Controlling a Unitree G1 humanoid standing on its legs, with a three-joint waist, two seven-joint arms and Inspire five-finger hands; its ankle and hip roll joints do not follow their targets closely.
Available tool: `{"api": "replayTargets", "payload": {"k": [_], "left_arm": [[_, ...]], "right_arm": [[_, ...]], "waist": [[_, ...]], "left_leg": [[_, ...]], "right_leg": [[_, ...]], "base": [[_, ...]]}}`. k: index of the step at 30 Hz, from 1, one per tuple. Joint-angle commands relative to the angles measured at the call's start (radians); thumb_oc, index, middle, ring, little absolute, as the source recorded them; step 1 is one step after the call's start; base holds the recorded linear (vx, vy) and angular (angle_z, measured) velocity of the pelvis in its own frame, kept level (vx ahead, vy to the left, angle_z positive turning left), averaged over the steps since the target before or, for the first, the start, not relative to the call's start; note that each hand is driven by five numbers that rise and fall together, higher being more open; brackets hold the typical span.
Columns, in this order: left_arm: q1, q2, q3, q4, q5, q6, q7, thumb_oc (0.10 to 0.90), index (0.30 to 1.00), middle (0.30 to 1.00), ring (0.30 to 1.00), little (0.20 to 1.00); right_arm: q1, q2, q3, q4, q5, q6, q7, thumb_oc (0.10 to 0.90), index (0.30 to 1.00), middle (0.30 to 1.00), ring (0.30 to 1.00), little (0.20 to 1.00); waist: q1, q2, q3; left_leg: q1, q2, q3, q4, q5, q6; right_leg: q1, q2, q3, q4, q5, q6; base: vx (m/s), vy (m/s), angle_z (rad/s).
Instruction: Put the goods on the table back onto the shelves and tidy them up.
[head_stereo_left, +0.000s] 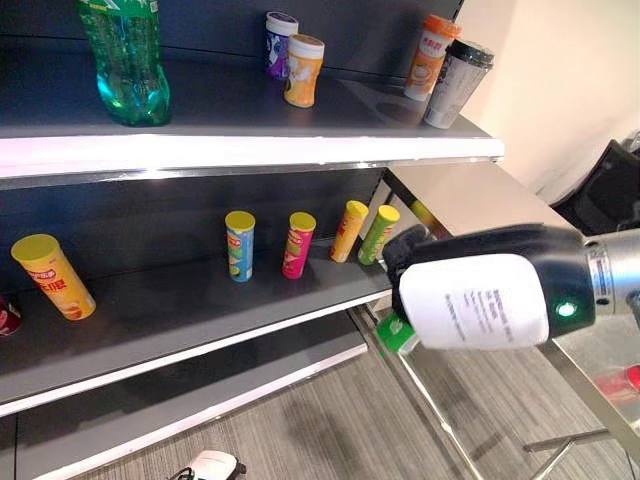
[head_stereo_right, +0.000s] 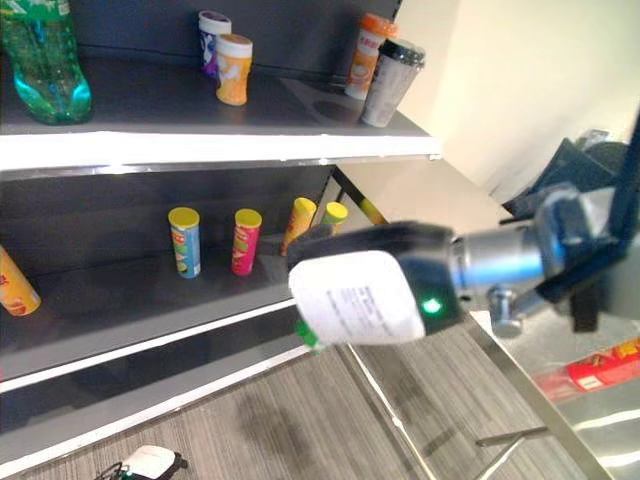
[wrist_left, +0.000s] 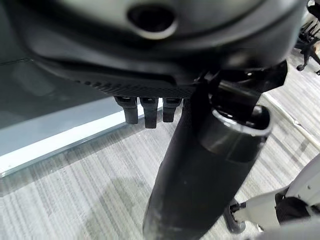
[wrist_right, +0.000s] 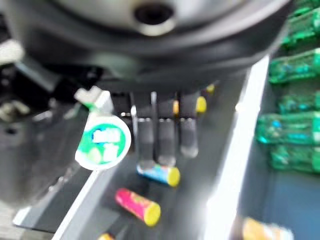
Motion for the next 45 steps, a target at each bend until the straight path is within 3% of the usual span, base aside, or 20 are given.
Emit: {"api": "replayTargets", "payload": {"k": [1, 2, 3, 4, 6, 8, 9, 10, 11, 14, 18, 23, 29, 31, 33, 39, 45], "left_arm": [[-0.053, 0.040, 0.037, -0.013, 0.022, -0.035, 0.024, 0.800, 0.900, 0.900, 0.900, 0.900], [-0.083, -0.066, -0.003, -0.020, 0.016, -0.027, 0.018, 0.800, 0.900, 0.900, 0.900, 0.900], [-0.097, -0.064, -0.021, -0.035, 0.025, -0.023, 0.028, 0.800, 0.900, 0.900, 0.900, 0.900], [-0.096, -0.063, -0.021, -0.036, 0.025, -0.022, 0.028, 0.800, 0.900, 0.900, 0.900, 0.900], [-0.140, -0.025, -0.054, -0.080, 0.019, -0.027, 0.017, 0.800, 0.900, 0.900, 0.900, 0.900], [-0.141, -0.013, -0.051, -0.096, 0.012, -0.028, 0.008, 0.800, 0.900, 0.900, 0.900, 0.900], [-0.090, 0.214, 0.024, -0.096, -0.010, -0.046, 0.002, 0.800, 0.900, 0.900, 0.900, 0.900], [-0.083, 0.217, 0.032, -0.103, -0.007, -0.047, 0.003, 0.800, 0.900, 0.900, 0.900, 0.900], [-0.024, 0.195, 0.096, -0.081, -0.023, -0.050, 0.004, 0.800, 0.900, 0.900, 0.900, 0.900], [-0.018, 0.162, 0.100, -0.059, -0.005, -0.045, 0.019, 0.800, 0.900, 0.900, 0.900, 0.900], [0.026, 0.184, 0.121, -0.072, 0.016, -0.063, 0.007, 0.800, 0.900, 0.900, 0.900, 0.900], [0.057, 0.176, 0.145, -0.070, 0.018, -0.064, 0.005, 0.800, 0.900, 0.900, 0.900, 0.900], [0.043, 0.165, 0.134, -0.077, 0.016, -0.060, 0.007, 0.800, 0.900, 0.900, 0.900, 0.900], [-0.001, 0.179, 0.094, -0.093, 0.009, -0.062, -0.002, 0.800, 0.900, 0.900, 0.900, 0.900], [-0.010, 0.186, 0.083, -0.096, 0.003, -0.062, -0.005, 0.800, 0.900, 0.900, 0.900, 0.900], [-0.046, 0.244, 0.061, -0.089, -0.015, -0.042, -0.001, 0.800, 0.900, 0.900, 0.900, 0.900], [-0.065, 0.277, 0.050, -0.096, -0.029, -0.034, 0.003, 0.800, 0.900, 0.900, 0.900, 0.900]], "right_arm": [[-0.078, 0.001, 0.057, 0.183, -0.018, 0.110, -0.012, 0.400, 0.300, 0.300, 0.300, 0.300], [-0.027, 0.022, 0.147, 0.272, 0.042, 0.115, 0.068, 0.400, 0.300, 0.300, 0.300, 0.300], [-0.018, 0.031, 0.131, 0.297, 0.022, 0.143, 0.060, 0.400, 0.300, 0.300, 0.300, 0.300], [0.001, 0.032, 0.117, 0.307, 0.018, 0.145, 0.054, 0.400, 0.300, 0.300, 0.300, 0.300], [0.113, 0.045, 0.022, 0.411, 0.045, 0.151, 0.124, 0.400, 0.300, 0.300, 0.300, 0.300], [0.217, 0.039, -0.072, 0.443, 0.041, 0.156, 0.139, 0.400, 0.300, 0.300, 0.300, 0.300], [0.151, 0.001, -0.241, 0.442, -0.037, 0.156, 0.135, 0.400, 0.300, 0.300, 0.300, 0.300], [0.139, 0.001, -0.232, 0.440, -0.039, 0.157, 0.126, 0.400, 0.300, 0.300, 0.300, 0.300], [0.064, 0.001, -0.128, 0.387, -0.066, 0.174, 0.040, 0.400, 0.300, 0.300, 0.300, 0.300], [-0.050, 0.001, -0.074, 0.318, -0.073, 0.178, -0.003, 0.400, 0.300, 0.300, 0.300, 0.300], [-0.130, 0.001, -0.019, 0.304, -0.085, 0.175, -0.042, 0.400, 0.300, 0.300, 0.300, 0.300], [-0.192, 0.001, 0.042, 0.370, -0.097, 0.228, -0.066, 0.400, 0.300, 0.300, 0.300, 0.300], [-0.216, 0.001, 0.056, 0.390, -0.076, 0.252, -0.075, 0.400, 0.300, 0.300, 0.300, 0.300], [-0.152, 0.001, 0.000, 0.452, -0.045, 0.256, -0.067, 0.400, 0.300, 0.300, 0.300, 0.300], [-0.107, 0.001, -0.033, 0.490, -0.038, 0.259, -0.068, 0.400, 0.300, 0.300, 0.300, 0.300], [0.065, 0.001, -0.178, 0.664, -0.010, 0.280, -0.058, 0.400, 0.300, 0.300, 0.300, 0.300], [0.149, 0.001, -0.254, 0.739, -0.010, 0.298, -0.052, 0.400, 0.300, 0.300, 0.300, 0.300]], "waist": [[0.040, -0.032, -0.023], [0.094, 0.059, 0.003], [0.121, 0.061, 0.013], [0.122, 0.062, 0.014], [0.176, 0.054, 0.037], [0.180, 0.055, 0.039], [0.104, -0.139, -0.009], [0.099, -0.141, -0.011], [0.015, -0.131, -0.040], [0.010, -0.110, -0.036], [-0.021, -0.138, -0.049], [-0.042, -0.142, -0.057], [-0.022, -0.131, -0.047], [0.025, -0.130, -0.026], [0.038, -0.134, -0.021], [0.090, -0.181, -0.013], [0.101, -0.213, -0.016]], "left_leg": [[0.147, 0.081, 0.031, 0.004, -0.133, -0.073], [0.146, 0.079, 0.019, 0.004, -0.123, -0.070], [0.144, 0.082, 0.016, 0.004, -0.121, -0.071], [0.146, 0.082, 0.016, 0.004, -0.121, -0.071], [0.141, 0.085, -0.003, 0.004, -0.111, -0.073], [0.144, 0.086, -0.008, 0.004, -0.108, -0.074], [0.158, 0.098, 0.001, 0.004, -0.106, -0.085], [0.153, 0.094, 0.000, 0.004, -0.099, -0.083], [0.168, 0.096, 0.017, 0.004, -0.112, -0.086], [0.157, 0.096, 0.021, 0.004, -0.108, -0.082], [0.152, 0.112, 0.026, 0.004, -0.099, -0.089], [0.158, 0.126, 0.031, 0.004, -0.100, -0.097], [0.159, 0.130, 0.038, 0.004, -0.090, -0.098], [0.160, 0.133, 0.034, 0.004, -0.083, -0.098], [0.160, 0.134, 0.032, 0.004, -0.082, -0.098], [0.152, 0.140, 0.013, 0.004, -0.070, -0.104], [0.147, 0.144, -0.003, 0.004, -0.065, -0.107]], "right_leg": [[-0.010, 0.099, 0.022, 0.006, 0.031, -0.012], [-0.005, 0.098, 0.015, 0.007, 0.029, -0.014], [-0.004, 0.102, 0.011, 0.007, 0.028, -0.015], [-0.002, 0.102, 0.011, 0.007, 0.028, -0.016], [0.007, 0.104, -0.003, 0.007, 0.022, -0.018], [0.012, 0.105, -0.006, 0.007, 0.020, -0.020], [0.018, 0.116, 0.004, 0.006, 0.018, -0.021], [0.015, 0.113, 0.001, 0.006, 0.022, -0.023], [0.014, 0.115, 0.019, 0.008, 0.016, -0.020], [-0.004, 0.117, 0.024, 0.007, 0.021, -0.025], [-0.017, 0.131, 0.024, 0.007, 0.019, -0.031], [-0.016, 0.141, 0.025, 0.007, 0.015, -0.031], [-0.017, 0.148, 0.027, 0.005, 0.020, -0.036], [-0.016, 0.149, 0.023, 0.005, 0.019, -0.038], [-0.014, 0.149, 0.023, 0.005, 0.018, -0.039], [-0.006, 0.156, 0.009, 0.005, 0.012, -0.042], [-0.002, 0.159, 0.001, 0.005, 0.005, -0.045]], "base": [[0.02, -0.044, -0.01], [0.02, -0.038, -0.08], [0.01, -0.028, -0.21], [0.00, 0.000, 0.00], [0.01, -0.030, 0.52], [0.03, -0.042, 0.33], [0.05, -0.065, -0.03], [0.08, -0.041, 0.05], [0.00, 0.000, 0.00], [0.03, -0.019, -0.18], [0.02, -0.062, -0.26], [0.01, -0.037, -0.01], [-0.01, -0.003, 0.00], [-0.03, -0.028, -0.06], [-0.01, -0.013, -0.02], [0.01, -0.025, 0.08], [0.02, -0.024, 0.11]]}}
